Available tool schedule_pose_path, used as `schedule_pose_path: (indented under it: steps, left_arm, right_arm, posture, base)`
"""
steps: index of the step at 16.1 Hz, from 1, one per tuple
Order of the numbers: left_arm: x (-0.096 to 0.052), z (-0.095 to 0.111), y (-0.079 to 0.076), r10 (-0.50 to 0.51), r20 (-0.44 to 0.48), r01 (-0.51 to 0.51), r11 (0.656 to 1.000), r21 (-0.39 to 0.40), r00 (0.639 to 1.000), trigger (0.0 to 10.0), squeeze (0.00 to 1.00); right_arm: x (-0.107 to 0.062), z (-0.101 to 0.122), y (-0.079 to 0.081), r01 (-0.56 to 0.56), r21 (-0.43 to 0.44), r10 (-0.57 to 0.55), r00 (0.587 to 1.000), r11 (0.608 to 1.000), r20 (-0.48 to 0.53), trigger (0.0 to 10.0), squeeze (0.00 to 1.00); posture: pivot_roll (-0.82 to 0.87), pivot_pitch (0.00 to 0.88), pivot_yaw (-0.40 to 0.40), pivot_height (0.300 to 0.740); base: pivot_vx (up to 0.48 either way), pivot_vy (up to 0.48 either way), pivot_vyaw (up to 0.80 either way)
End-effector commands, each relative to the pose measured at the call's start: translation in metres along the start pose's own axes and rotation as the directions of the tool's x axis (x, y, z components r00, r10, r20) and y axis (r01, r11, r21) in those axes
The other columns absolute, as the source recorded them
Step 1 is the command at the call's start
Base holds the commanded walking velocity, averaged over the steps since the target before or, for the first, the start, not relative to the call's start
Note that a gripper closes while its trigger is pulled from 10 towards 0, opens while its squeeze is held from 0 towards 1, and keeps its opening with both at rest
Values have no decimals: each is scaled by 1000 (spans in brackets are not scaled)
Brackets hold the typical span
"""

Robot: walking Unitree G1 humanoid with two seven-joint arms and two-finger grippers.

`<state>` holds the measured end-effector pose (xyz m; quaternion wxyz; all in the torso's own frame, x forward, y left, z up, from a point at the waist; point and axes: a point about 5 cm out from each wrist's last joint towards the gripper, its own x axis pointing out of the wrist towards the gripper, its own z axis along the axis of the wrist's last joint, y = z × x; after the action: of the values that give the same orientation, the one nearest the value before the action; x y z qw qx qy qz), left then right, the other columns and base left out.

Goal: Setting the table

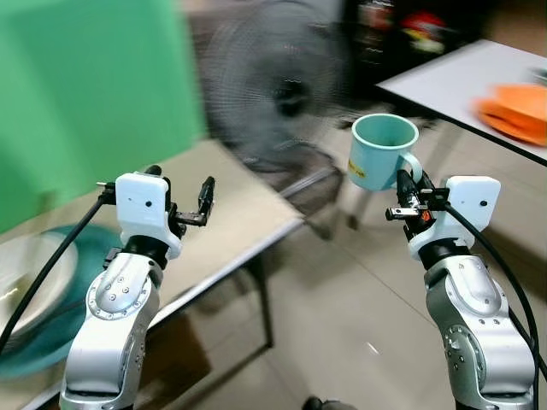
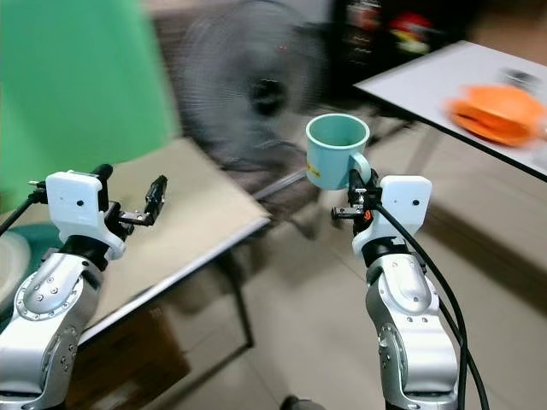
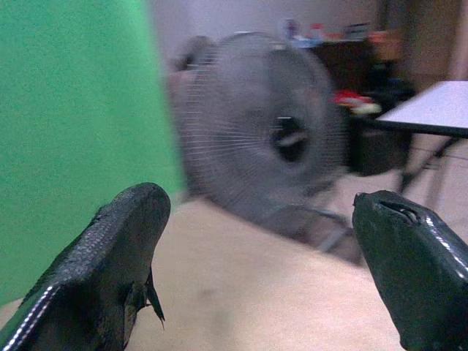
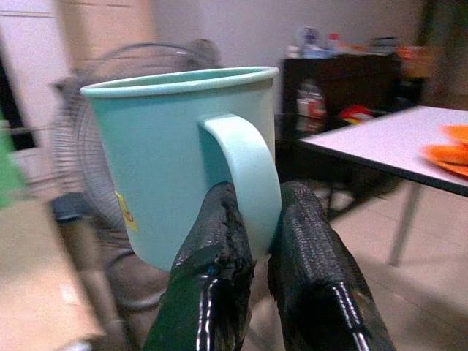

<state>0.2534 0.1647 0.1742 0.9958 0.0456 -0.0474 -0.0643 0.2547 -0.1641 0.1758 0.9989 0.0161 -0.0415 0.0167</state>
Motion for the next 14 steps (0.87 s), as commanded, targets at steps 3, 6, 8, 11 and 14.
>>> schedule_pose_path:
  steps: [3, 6, 8, 11, 14]
  left_arm:
    - [0, -2, -10, -68, 0, 67, 998, -9, 998, 10000, 0]
    - [4, 1, -10, -62, 8, 63, 998, -7, 998, 10000, 0]
    - [2, 1, -10, -68, 7, 68, 998, -10, 998, 10000, 0]
    - [6, 1, -10, -85, 9, 85, 996, -7, 996, 10000, 0]
    - [5, -2, -13, -94, -1, 94, 996, -14, 996, 10000, 0]
  right_arm:
    - [-4, 0, -6, 38, -14, -38, 999, 999, 0, 10000, 0]
    - [-2, 4, -7, 50, -21, -49, 999, 999, 7, 10000, 0]
    - [-3, 3, -6, 52, -21, -52, 999, 998, -1, 10000, 0]
    - [-3, 3, -7, 75, -19, -75, 997, 997, 0, 10000, 0]
    - [-2, 3, -7, 63, -28, -63, 998, 998, 2, 10000, 0]
  posture:
    - [81, 0, 54, 740]
    - [90, 0, 51, 740]
    - [87, 0, 53, 740]
    - [79, 0, 58, 740]
    - [74, 0, 67, 740]
  base:
    - [0, 0, -800]
    - [0, 0, -800]
    - [246, 0, -800]
    - [270, 0, -800]
    - [299, 0, -800]
